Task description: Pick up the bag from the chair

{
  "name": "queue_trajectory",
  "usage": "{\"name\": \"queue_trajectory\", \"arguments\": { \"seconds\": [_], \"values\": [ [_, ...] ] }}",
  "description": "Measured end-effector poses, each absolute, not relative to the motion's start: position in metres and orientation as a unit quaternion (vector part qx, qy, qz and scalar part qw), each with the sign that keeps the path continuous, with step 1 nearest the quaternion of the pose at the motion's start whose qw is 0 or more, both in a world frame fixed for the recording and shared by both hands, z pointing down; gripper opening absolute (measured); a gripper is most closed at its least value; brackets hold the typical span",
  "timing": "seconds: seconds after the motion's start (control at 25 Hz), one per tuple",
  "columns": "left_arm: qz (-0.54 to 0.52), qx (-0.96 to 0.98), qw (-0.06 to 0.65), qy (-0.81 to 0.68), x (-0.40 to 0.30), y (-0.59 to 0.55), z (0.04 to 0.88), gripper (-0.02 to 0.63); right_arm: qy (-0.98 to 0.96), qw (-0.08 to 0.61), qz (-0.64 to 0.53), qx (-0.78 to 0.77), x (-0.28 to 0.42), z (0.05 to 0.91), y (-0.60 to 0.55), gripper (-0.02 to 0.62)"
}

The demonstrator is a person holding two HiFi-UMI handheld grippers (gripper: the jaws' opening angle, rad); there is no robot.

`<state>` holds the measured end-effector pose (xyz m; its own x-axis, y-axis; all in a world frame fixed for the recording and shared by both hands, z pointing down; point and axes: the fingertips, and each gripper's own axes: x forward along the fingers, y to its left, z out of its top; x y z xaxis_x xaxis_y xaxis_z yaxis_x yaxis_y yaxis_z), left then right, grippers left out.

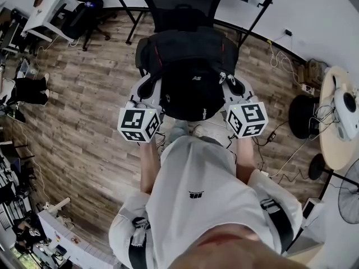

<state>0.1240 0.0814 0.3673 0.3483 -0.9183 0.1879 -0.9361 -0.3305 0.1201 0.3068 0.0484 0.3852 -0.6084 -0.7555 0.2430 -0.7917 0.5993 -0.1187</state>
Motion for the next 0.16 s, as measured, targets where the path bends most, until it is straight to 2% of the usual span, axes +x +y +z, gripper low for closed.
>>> {"name": "queue_trajectory", "arguments": {
  "seconds": [0.16],
  "values": [
    [0.043,0.813,0.102,-0.572,0.1234,0.0831,0.368,0.015,-0.891,0.085,0.104,0.433,0.306,0.3849,0.05,0.008]
  ]
}}
